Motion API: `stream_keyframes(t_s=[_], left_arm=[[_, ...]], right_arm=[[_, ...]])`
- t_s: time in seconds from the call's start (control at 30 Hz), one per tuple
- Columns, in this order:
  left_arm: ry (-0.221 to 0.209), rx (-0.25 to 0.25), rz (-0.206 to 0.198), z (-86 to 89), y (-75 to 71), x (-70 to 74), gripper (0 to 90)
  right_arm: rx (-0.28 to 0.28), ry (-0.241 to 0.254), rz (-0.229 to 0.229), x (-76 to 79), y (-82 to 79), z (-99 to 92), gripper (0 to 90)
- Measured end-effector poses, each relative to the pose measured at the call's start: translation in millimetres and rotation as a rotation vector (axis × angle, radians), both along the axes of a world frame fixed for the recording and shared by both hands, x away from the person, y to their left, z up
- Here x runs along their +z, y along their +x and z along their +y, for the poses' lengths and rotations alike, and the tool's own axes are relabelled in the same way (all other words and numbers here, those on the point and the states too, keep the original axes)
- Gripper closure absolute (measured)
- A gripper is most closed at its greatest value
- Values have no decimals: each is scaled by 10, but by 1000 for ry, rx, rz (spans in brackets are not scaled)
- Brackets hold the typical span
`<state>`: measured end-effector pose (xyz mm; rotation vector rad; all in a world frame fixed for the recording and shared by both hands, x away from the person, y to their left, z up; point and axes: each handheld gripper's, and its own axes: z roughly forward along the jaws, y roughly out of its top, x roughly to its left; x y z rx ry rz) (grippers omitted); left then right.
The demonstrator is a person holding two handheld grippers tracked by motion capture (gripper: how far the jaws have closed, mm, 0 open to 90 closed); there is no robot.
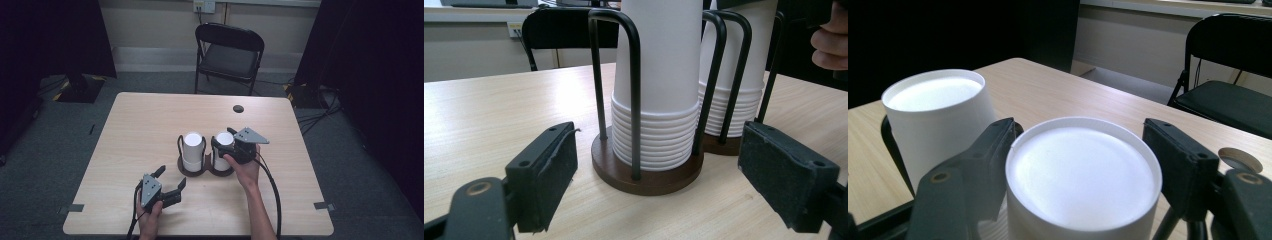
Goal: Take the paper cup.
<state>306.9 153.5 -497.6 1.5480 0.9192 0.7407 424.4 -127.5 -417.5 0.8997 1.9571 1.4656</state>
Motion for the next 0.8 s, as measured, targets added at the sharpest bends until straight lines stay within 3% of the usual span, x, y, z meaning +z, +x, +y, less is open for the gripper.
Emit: stream_keyframes(t_s=[0.37, 0.53, 0.8], left_arm=[[2, 3, 0, -3, 0, 0, 172], [22, -11, 2, -17, 2, 4, 184], [13, -27, 3, -3, 7, 3, 176]], right_arm=[[-2, 6, 14, -6, -2, -8, 344], [2, -7, 5, 7, -15, -2, 347], [-10, -10, 0, 43, -29, -13, 347]])
